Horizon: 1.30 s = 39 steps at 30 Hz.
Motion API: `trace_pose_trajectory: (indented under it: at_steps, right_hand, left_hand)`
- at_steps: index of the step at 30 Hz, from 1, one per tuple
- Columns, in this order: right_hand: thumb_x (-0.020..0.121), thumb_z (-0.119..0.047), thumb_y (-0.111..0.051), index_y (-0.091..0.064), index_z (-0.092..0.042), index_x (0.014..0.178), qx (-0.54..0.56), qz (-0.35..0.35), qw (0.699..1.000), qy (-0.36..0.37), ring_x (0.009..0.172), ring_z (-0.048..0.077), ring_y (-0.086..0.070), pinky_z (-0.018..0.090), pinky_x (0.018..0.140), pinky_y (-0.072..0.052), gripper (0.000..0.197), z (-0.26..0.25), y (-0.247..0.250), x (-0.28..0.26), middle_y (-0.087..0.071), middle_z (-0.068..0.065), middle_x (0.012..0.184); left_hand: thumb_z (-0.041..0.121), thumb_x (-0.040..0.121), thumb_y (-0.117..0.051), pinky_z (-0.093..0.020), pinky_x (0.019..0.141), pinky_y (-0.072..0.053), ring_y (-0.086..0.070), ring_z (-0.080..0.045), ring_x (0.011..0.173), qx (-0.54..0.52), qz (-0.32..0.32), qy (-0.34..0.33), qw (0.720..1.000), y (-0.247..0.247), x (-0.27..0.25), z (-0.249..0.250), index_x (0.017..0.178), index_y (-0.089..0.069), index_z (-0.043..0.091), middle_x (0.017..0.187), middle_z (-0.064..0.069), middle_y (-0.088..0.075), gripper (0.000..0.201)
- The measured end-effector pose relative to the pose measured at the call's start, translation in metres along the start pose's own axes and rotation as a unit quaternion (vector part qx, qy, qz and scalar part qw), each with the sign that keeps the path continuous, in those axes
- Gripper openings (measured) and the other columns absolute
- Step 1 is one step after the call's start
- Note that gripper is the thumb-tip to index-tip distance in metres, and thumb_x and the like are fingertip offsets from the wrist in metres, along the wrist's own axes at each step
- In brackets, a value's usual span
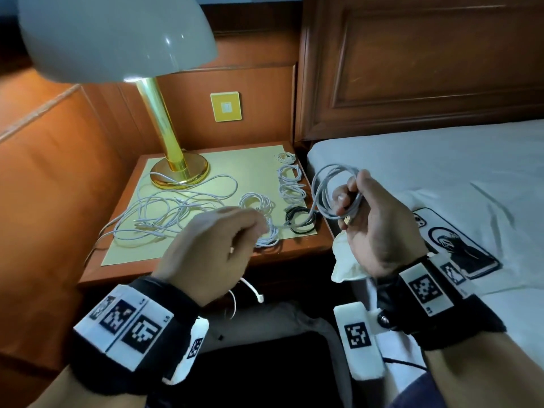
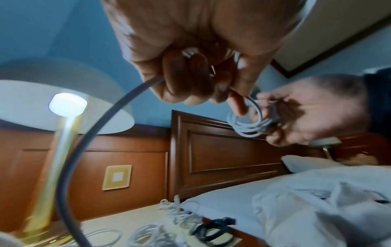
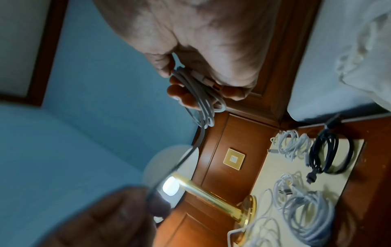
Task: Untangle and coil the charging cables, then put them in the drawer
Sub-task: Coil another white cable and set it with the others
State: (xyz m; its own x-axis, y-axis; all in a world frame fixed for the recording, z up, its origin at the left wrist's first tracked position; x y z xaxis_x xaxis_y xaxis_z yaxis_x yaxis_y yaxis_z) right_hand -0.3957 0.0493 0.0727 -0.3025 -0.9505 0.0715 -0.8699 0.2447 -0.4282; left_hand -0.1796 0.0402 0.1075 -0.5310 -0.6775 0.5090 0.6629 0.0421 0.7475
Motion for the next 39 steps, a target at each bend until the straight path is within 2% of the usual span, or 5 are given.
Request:
trace_pose_trajectory:
  at_steps: [8,18,27,32,39]
  right_hand:
    - [0.101,-0.037,-0.045,-0.057,-0.020,0.077,-0.244,-0.085,0.964,0.070,0.081,0.035,-0.062,0.043,0.080,-0.052,0.033,0.014,-0.030,-0.016,-0.065,0.002,0.075]
    - [0.106,-0.018,-0.042,-0.043,-0.010,0.075,-0.168,-0.166,0.965,-0.115,0.041,0.005,-0.031,0.015,0.041,-0.029,0.032,0.037,-0.048,-0.031,-0.036,-0.009,0.049]
    - [0.089,-0.042,-0.058,-0.035,-0.019,0.067,-0.042,-0.183,0.972,-0.144,0.046,0.008,-0.013,0.017,0.040,-0.020,0.039,0.035,-0.056,-0.034,-0.018,-0.005,0.054]
    - [0.091,-0.037,-0.053,-0.033,-0.021,0.064,-0.004,-0.175,0.975,-0.135,0.045,0.007,-0.010,0.018,0.041,-0.014,0.038,0.033,-0.057,-0.034,-0.017,-0.006,0.054]
    - [0.088,-0.039,-0.053,-0.032,-0.018,0.068,0.028,-0.157,0.981,-0.115,0.043,0.005,-0.012,0.016,0.038,-0.018,0.035,0.032,-0.061,-0.031,-0.017,-0.006,0.055]
  left_hand:
    - [0.025,0.094,-0.056,-0.025,0.059,-0.042,-0.050,-0.005,0.066,-0.041,-0.154,-0.073,0.985,-0.028,-0.005,0.038,0.079,-0.066,0.020,0.071,0.010,-0.056,0.019]
    - [0.042,0.090,-0.066,-0.010,0.059,-0.040,-0.057,-0.009,0.066,-0.057,0.057,0.022,0.996,0.008,0.006,0.005,0.087,-0.072,0.016,0.072,0.010,-0.064,0.026]
    - [0.015,0.091,-0.071,-0.008,0.067,-0.045,-0.064,-0.002,0.076,-0.108,0.098,0.104,0.984,0.007,0.006,-0.011,0.090,-0.067,0.013,0.077,0.016,-0.066,0.005]
    - [0.038,0.085,-0.073,-0.017,0.065,-0.046,-0.059,-0.009,0.073,-0.070,0.131,0.135,0.980,0.009,0.003,-0.013,0.084,-0.076,0.030,0.080,0.012,-0.067,0.009]
    - [0.029,0.098,-0.062,-0.051,0.083,-0.059,-0.072,-0.029,0.076,-0.316,0.101,0.255,0.908,-0.014,0.000,-0.017,0.082,-0.080,0.018,0.079,-0.008,-0.077,0.026]
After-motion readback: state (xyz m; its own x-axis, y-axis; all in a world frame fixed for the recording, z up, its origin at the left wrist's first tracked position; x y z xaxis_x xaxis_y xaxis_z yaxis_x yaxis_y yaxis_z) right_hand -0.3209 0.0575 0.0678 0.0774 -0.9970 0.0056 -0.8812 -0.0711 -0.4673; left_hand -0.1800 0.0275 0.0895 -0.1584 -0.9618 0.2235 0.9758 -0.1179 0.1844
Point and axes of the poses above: each hand's wrist, its own x-axis towards the middle knuckle, its own y-axis out of the back of the hand, z = x × y, the point moved 7 cm from there along x, towards the middle knuckle
